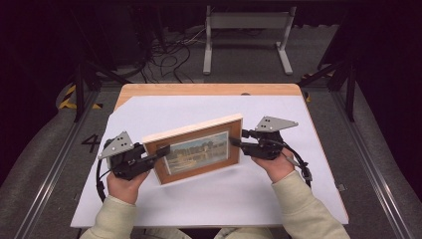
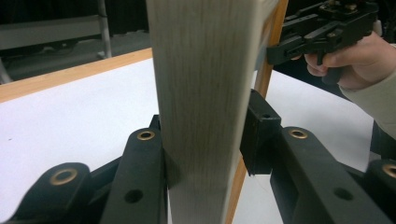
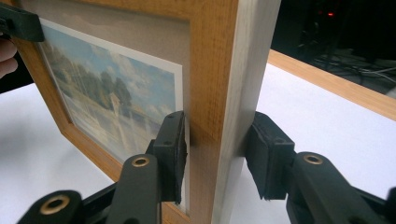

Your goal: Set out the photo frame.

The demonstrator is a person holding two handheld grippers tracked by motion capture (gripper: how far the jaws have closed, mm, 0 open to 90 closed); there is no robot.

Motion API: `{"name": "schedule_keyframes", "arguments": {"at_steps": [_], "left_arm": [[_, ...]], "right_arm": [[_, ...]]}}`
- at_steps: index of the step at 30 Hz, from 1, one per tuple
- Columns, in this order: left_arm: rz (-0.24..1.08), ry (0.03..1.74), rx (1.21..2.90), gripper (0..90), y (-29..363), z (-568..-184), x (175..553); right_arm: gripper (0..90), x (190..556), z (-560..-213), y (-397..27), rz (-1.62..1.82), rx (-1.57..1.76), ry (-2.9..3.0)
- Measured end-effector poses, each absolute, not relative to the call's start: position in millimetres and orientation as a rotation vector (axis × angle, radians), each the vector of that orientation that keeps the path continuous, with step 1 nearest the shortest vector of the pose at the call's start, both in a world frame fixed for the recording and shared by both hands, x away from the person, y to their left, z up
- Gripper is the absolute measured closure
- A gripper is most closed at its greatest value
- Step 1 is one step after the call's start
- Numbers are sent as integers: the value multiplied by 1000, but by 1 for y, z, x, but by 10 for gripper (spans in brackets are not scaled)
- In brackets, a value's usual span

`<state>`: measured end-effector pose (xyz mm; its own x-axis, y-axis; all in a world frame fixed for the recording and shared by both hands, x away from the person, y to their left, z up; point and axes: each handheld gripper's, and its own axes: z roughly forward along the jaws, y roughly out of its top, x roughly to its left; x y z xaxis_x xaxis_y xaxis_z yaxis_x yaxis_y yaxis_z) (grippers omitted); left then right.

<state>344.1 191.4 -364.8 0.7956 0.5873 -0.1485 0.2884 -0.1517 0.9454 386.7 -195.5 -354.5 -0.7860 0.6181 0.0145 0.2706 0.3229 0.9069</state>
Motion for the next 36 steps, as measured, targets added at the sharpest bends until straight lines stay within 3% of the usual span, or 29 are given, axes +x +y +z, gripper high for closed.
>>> {"name": "schedule_keyframes", "arguments": {"at_steps": [16,36], "left_arm": [[297,665,1756,587,167,-368,372],[198,683,1778,530,155,-387,403]], "right_arm": [[618,369,-355,-217,1387,930,2193],[615,366,-366,-227,1295,1023,2188]]}}
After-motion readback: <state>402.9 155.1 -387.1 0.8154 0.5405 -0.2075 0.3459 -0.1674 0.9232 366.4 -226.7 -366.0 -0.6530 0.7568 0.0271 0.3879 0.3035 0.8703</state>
